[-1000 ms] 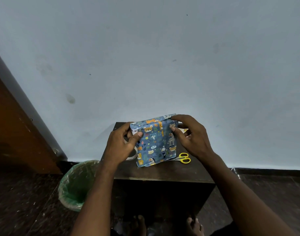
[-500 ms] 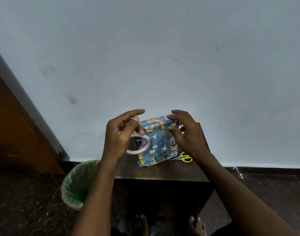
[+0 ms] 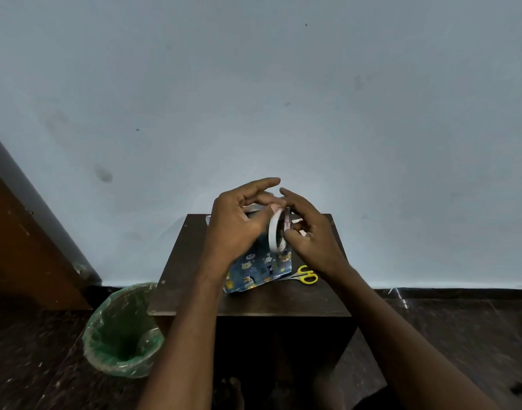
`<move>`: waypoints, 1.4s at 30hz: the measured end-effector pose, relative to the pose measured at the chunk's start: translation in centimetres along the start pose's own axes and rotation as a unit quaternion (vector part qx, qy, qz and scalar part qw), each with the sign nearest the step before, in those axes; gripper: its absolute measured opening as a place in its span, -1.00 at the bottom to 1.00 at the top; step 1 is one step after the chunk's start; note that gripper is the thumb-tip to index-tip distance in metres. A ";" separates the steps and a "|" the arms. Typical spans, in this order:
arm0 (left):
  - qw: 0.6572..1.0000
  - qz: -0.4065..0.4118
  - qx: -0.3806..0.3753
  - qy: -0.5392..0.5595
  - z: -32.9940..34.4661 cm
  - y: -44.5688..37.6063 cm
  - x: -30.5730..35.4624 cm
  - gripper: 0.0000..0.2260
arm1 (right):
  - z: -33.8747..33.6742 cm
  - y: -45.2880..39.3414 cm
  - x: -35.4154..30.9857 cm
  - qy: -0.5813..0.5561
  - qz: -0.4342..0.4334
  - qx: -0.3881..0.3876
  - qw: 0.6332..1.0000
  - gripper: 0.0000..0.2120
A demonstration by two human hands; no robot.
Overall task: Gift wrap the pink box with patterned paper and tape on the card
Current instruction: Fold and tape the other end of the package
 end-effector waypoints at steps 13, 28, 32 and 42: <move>0.999 -0.013 0.002 -0.036 2.0 -1.5 -1.3 -0.71 | -1.5 -0.3 0.9 0.000 -0.002 0.074 0.997 -0.73; 0.996 -0.072 0.011 0.055 1.6 -1.9 -2.3 -0.90 | -1.7 -0.4 -0.3 0.010 -0.033 0.071 0.997 -0.77; 0.993 -0.095 0.015 0.070 1.8 -1.8 -2.3 -0.93 | -1.8 -0.5 -0.5 0.021 -0.046 0.067 0.996 -0.77; 0.989 -0.123 0.012 0.077 1.8 -1.6 -2.4 -0.98 | -1.8 -0.5 -0.3 0.046 -0.058 0.055 0.996 -0.77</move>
Point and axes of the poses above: each hand's wrist, its own y-axis away from the middle knuckle, its own z-axis out of the palm, x = y × z, the point moved 7 cm from there along -y, towards the middle knuckle, and after that the axes turned 3 degrees about -z, right-handed, at the moved point
